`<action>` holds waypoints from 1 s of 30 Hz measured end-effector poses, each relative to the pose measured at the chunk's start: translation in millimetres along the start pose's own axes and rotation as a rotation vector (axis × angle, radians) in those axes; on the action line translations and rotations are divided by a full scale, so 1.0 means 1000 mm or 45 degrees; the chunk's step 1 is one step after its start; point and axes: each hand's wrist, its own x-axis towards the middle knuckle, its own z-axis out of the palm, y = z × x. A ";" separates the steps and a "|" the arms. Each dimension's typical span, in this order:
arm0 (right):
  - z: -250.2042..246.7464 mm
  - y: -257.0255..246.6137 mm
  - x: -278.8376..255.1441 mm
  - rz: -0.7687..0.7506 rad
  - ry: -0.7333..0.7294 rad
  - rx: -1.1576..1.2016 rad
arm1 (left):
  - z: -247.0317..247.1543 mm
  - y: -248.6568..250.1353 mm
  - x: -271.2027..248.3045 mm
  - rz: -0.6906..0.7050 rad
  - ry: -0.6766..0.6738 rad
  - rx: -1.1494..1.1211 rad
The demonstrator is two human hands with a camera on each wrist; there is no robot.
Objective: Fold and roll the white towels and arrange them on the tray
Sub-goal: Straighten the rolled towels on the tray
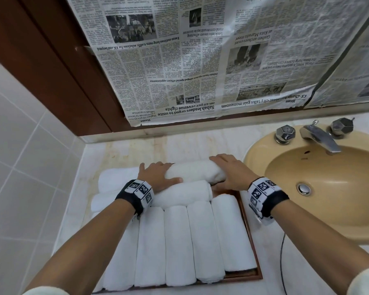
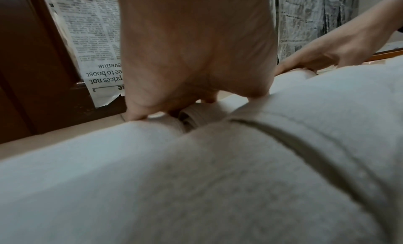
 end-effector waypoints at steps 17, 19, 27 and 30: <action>0.020 0.003 0.010 -0.005 0.241 -0.397 | -0.012 0.001 0.003 -0.021 -0.039 -0.003; 0.019 0.004 0.010 -0.014 0.231 -0.378 | -0.011 -0.001 0.003 -0.020 -0.031 -0.009; 0.012 0.020 0.010 -0.050 0.168 -0.145 | -0.010 -0.007 0.005 -0.030 -0.012 -0.015; 0.009 0.027 0.009 -0.076 0.137 0.003 | -0.011 -0.010 0.005 -0.052 -0.034 -0.016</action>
